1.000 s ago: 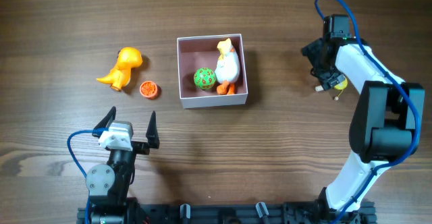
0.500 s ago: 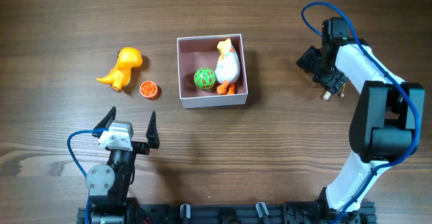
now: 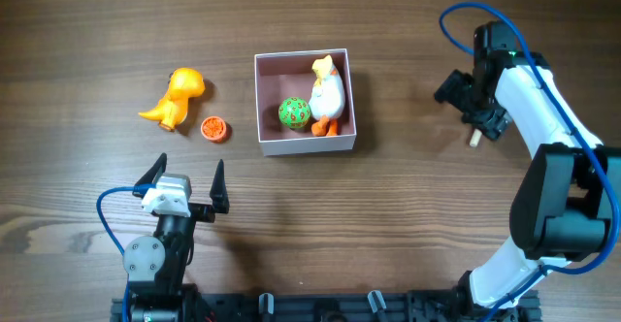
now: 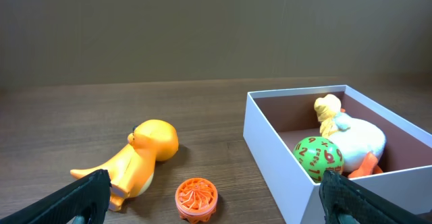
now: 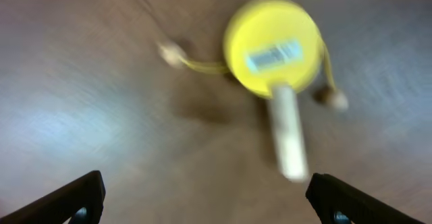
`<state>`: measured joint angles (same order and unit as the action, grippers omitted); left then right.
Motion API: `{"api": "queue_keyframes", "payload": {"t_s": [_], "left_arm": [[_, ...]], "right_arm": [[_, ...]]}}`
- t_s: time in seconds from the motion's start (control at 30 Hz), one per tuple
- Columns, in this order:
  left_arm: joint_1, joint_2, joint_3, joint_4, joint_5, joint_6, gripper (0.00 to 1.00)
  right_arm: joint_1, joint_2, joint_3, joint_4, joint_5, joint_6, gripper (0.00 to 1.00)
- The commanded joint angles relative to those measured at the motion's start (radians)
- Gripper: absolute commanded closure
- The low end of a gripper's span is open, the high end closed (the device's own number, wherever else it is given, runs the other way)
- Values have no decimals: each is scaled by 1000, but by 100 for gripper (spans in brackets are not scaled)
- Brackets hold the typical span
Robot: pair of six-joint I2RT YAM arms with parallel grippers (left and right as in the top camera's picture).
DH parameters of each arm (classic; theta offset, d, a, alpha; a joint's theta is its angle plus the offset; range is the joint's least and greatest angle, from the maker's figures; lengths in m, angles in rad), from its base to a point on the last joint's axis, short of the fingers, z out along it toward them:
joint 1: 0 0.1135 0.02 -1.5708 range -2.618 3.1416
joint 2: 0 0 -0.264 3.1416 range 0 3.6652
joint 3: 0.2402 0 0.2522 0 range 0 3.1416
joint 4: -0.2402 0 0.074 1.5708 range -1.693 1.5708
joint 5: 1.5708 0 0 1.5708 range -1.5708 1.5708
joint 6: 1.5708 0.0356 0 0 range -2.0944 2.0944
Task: Pack container
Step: 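Align right gripper over the yellow toy's wooden handle and grasp it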
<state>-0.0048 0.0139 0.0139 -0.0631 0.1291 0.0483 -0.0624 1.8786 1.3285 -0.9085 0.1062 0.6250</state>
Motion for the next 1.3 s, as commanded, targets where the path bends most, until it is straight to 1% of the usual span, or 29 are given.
{"api": "queue_keyframes", "payload": {"t_s": [0.0,0.1,0.17,0.23,0.27,0.3,0.43,0.6,0.67,0.8,0.93,0.97,1.0,1.2,1.27], "left_arm": [[-5,-7,-8,2,18,19,0],[-5,-7,-8,2,18,19,0],[-5,-7,-8,2,18,19,0],[-5,-7,-8,2,18,19,0],[-5,-7,-8,2,18,19,0],[-5,-7,-8,2,19,19,0],[-5,-7,-8,2,18,19,0],[-5,-7,-8,2,18,19,0],[-5,-7,-8,2,18,19,0],[-5,-7,-8,2,18,19,0],[-5,-7,-8,2,19,19,0],[-5,-7,-8,2,18,19,0],[-5,-7,-8,2,18,19,0],[-5,-7,-8,2,18,19,0],[-5,-7,-8,2,19,19,0]], "right_arm": [[-5,-19,-9,-72,103,29,0],[-19,-19,-9,-92,108,29,1],[-34,-19,-9,-97,108,29,5],[-56,-19,-10,-99,107,29,4],[-66,-19,-14,-99,107,30,2],[-82,-19,-28,-96,107,30,2],[-129,-18,-118,2,96,20,2],[-133,-18,-153,54,84,-5,3],[-132,-18,-156,79,76,-40,3],[-132,-18,-157,88,73,-42,9],[-132,-18,-159,78,72,-42,28],[-132,-18,-159,75,71,-41,29],[-132,-18,-159,81,39,-38,33],[-132,-17,-159,88,28,-39,33],[-132,-17,-159,100,27,-40,30]]}}
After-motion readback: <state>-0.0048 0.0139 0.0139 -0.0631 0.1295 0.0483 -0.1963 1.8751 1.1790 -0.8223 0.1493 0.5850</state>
